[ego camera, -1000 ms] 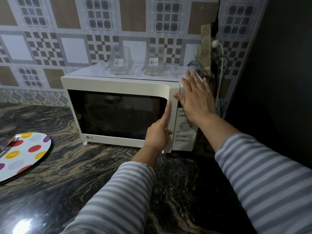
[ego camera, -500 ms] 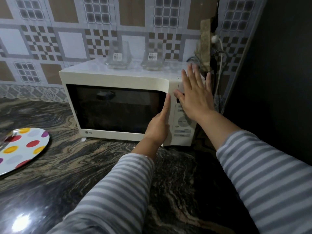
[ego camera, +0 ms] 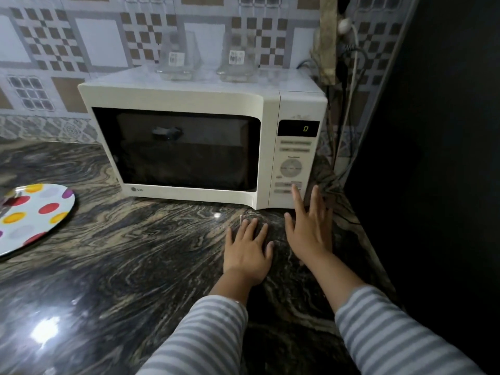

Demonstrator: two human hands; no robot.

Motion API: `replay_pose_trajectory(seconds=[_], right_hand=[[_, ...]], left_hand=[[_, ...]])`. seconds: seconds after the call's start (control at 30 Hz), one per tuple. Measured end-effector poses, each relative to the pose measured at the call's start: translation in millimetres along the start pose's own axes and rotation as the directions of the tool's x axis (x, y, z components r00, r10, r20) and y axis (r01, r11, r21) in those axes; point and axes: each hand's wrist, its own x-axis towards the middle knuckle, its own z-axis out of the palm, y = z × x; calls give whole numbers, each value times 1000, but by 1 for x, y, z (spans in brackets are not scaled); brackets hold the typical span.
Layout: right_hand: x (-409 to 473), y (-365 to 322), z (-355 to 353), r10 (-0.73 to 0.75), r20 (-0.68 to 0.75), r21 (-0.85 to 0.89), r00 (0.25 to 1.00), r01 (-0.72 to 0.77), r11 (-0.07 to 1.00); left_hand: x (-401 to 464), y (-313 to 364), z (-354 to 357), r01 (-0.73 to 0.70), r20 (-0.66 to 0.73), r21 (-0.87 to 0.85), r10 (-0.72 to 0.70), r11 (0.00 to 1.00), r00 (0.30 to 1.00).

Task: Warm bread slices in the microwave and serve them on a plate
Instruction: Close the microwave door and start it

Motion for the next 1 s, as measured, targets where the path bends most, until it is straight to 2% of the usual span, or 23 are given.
replay_pose_trajectory(seconds=[0.17, 0.63, 0.87, 1.0], right_hand=[[9, -5, -2, -29, -73, 6, 997, 29, 1000], [7, -9, 2, -53, -43, -61, 998, 50, 997], [8, -12, -1, -25, 21, -134, 999, 27, 991], [7, -14, -5, -2, 6, -79, 1000, 2, 997]], left_hand=[[1, 2, 4, 17, -26, -4, -17, 1000, 1000], [0, 3, 1, 35, -84, -54, -40, 998, 996], [-1, 3, 1, 32, -91, -64, -38, 997, 995], [-1, 3, 1, 34, -93, -71, -40, 997, 995]])
